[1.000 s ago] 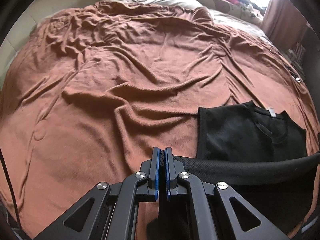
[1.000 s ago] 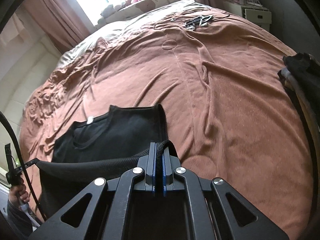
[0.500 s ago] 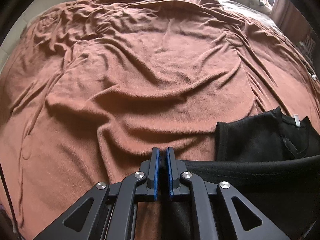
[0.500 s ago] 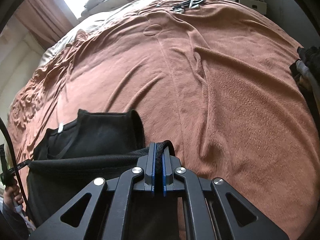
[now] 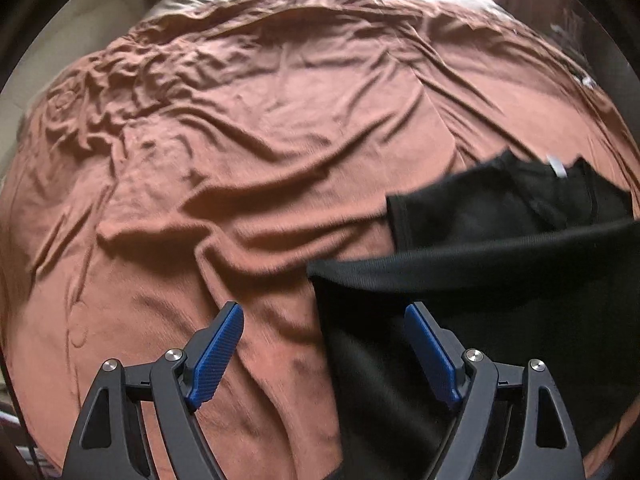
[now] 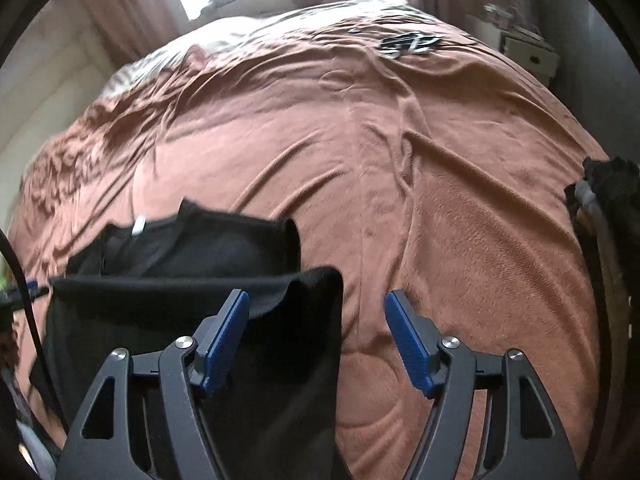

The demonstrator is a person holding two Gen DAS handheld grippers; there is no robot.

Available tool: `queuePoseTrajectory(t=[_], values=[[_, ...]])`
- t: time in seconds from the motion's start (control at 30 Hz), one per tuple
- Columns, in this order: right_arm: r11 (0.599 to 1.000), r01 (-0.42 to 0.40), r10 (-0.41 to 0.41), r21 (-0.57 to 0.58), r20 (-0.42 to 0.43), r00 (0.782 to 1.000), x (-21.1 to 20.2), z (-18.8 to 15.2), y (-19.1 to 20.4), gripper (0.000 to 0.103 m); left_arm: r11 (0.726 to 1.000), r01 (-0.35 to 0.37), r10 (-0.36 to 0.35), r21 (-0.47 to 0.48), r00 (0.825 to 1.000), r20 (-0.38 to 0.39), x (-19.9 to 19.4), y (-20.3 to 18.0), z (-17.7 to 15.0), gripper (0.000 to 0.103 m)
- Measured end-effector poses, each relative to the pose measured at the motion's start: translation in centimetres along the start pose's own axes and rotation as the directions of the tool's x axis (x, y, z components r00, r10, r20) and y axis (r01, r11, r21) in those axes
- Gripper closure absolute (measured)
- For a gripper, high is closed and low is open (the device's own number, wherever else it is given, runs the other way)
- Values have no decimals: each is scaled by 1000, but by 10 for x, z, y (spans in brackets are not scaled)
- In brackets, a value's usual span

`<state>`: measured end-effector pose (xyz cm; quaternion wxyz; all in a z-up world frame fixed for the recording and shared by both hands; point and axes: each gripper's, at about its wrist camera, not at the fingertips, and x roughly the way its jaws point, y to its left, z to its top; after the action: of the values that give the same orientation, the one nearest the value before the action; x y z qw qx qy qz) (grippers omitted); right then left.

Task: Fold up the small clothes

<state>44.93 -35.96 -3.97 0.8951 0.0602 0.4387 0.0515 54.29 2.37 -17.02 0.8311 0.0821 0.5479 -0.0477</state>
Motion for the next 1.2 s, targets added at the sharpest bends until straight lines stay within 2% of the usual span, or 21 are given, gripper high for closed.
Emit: queuePoseTrajectory(t=[0.2,0.3,0.4,0.5,0.67,0.73,0.8,0.87,0.93,1.07,1.2], values=[[991,19,-30,-131,-88,996,13,-4,14,34,993,-72,75,96,997,-26,11,-8,-12,19],[981,71,-90,-179,-100,991,25,-3,19,34,982,-126,132,137,991,-32,20,-11,-12,19],[978,91,-116,-189,-126,985,43,2,25,34,981,-142,148,129,988,-39,29,-9,-6,19],[974,121,-144,-193,-112,983,57,11,28,35,980,-168,172,103,985,-30,35,-5,6,19],[983,130,-139,-129,-67,988,73,31,21,50,979,-195,196,62,980,-8,45,1,32,25],[985,142,-147,-98,-45,988,79,38,14,63,977,-211,211,41,977,6,46,2,40,27],[987,150,-152,-55,-38,988,88,45,4,71,975,-221,220,35,975,24,47,1,47,35],[994,111,-112,-7,-31,993,90,48,-3,73,977,-213,212,12,977,35,43,3,53,47],[996,86,-86,8,-23,996,87,49,-7,74,985,-172,173,-30,984,50,35,11,55,52],[1000,29,-29,0,-13,999,76,45,-14,74,994,-60,66,-87,996,60,25,25,52,54],[1000,-10,10,-13,-27,1000,71,39,-20,74,997,-29,32,-73,999,44,26,26,45,55]])
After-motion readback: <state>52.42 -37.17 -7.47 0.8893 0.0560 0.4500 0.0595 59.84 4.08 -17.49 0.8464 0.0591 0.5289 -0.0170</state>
